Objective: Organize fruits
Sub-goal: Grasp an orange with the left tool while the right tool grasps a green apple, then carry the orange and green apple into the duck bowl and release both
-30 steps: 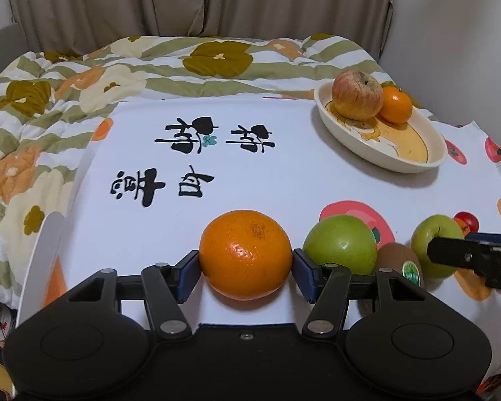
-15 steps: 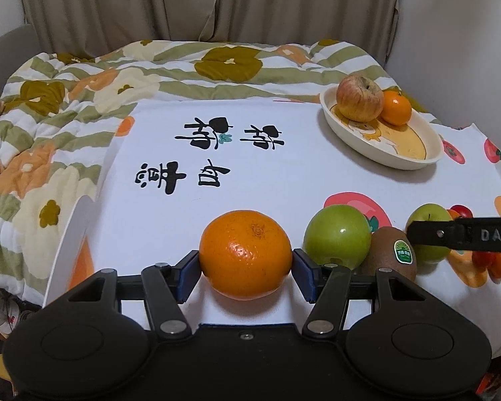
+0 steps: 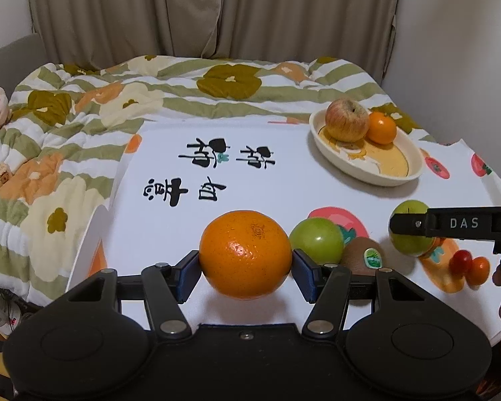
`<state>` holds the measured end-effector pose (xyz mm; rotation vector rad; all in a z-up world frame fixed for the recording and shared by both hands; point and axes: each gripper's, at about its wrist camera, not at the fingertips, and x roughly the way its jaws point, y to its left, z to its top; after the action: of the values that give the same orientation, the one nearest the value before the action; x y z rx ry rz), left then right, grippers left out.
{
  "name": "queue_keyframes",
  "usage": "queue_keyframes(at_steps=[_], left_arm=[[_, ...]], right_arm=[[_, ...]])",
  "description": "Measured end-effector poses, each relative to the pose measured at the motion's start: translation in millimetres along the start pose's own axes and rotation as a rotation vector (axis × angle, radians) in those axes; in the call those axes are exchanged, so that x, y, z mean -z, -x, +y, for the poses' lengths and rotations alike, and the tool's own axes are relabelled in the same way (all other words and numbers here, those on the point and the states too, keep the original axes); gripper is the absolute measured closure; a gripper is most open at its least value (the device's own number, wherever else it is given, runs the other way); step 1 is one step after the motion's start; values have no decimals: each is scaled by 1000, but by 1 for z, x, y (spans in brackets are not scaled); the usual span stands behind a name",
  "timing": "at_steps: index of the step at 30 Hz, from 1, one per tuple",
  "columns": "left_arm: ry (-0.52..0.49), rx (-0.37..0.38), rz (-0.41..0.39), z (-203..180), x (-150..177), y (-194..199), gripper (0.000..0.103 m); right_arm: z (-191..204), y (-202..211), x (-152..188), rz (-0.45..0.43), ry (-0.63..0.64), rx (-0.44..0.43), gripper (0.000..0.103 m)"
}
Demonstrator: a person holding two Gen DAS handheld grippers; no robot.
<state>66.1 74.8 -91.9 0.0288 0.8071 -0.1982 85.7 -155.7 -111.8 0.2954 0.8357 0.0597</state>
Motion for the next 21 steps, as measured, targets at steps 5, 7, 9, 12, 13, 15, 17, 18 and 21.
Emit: queue_keyframes(at_steps=[5, 7, 9, 12, 13, 15, 17, 18, 21], left_arm=[[0, 1, -26, -7, -12, 18, 40], [-7, 0, -40, -12, -19, 24, 40], [-11, 5, -56, -18, -26, 30, 40], [-21, 9, -76, -28, -37, 35, 40], [-25, 10, -84, -32, -42, 37, 40], [-30, 12, -96, -40, -51, 38, 40], [-34, 14, -104, -49, -60, 36, 40], [-36, 14, -106, -54, -65, 34, 40], [-38, 24, -110, -70, -79, 26, 40]], right_arm=[[2, 24, -14, -35, 17, -9, 32], [2, 34, -21, -50, 29, -11, 32], [0, 42, -29, -65, 40, -12, 32], [-8, 52, -44, -84, 56, -12, 32], [-11, 55, -49, -90, 62, -12, 32], [-16, 59, -59, -101, 76, -14, 32], [-23, 62, -71, -113, 93, -17, 32], [-27, 63, -76, -116, 101, -17, 32], [-40, 64, -94, -125, 128, -12, 32]])
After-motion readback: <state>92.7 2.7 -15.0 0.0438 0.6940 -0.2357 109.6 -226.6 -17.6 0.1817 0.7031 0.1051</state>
